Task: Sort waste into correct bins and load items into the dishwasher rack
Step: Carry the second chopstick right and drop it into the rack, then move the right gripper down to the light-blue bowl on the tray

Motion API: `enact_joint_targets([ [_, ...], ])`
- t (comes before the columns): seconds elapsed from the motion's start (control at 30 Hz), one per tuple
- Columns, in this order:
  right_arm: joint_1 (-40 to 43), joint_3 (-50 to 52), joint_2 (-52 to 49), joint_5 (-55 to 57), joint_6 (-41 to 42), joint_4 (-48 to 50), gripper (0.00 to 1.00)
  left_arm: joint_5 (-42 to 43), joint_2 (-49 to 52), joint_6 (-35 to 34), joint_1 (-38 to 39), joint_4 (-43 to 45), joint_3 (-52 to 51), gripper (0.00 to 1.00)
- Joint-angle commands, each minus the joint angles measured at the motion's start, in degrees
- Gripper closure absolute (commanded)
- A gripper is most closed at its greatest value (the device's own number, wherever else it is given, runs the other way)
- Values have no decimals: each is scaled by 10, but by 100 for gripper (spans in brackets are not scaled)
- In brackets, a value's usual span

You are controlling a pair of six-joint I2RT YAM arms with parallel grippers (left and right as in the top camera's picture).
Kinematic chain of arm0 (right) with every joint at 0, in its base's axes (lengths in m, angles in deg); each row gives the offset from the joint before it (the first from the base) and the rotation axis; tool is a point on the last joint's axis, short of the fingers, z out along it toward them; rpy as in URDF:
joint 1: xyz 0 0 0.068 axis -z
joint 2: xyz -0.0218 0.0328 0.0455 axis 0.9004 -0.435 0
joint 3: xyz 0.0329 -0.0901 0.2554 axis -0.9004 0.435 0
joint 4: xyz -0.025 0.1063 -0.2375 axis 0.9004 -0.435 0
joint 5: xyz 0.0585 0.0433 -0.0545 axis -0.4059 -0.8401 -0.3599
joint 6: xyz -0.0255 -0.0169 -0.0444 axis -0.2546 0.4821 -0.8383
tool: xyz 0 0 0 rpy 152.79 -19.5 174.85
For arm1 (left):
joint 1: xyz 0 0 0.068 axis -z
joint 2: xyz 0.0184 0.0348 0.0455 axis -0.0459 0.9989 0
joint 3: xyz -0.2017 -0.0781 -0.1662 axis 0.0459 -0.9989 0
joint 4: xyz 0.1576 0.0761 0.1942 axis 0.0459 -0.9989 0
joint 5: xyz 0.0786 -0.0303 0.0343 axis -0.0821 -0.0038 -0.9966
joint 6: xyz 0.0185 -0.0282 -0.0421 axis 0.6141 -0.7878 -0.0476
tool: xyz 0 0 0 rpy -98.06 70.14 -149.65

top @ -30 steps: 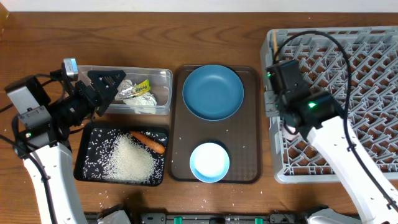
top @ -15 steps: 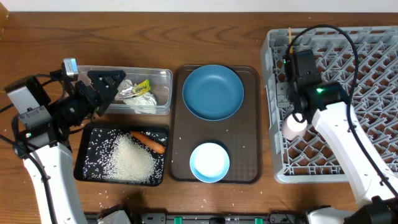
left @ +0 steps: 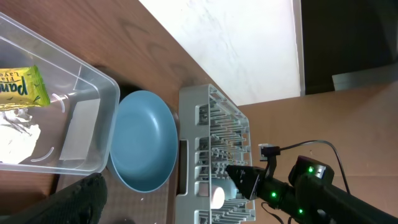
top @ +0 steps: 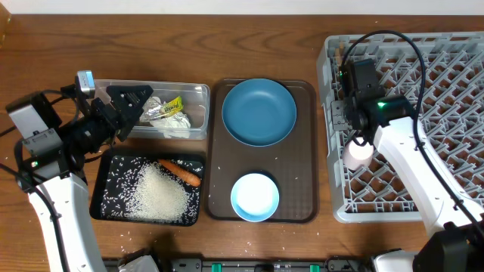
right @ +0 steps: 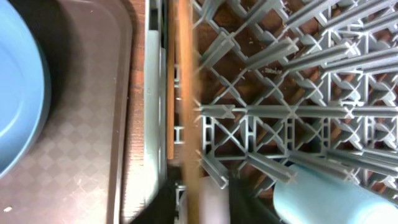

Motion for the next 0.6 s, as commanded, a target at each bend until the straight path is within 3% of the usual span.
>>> enact_joint_targets([
  [0.0,4,3,-3,0,-2,-2,61,-1,-3,-5,-3,-1,5,2],
  [0.07,4,3,-3,0,-2,-1,56,-1,-3,-5,-3,-1,5,2],
  [0.57,4,3,-3,-50,-2,-19,54,-1,-3,-5,-3,-1,5,2],
])
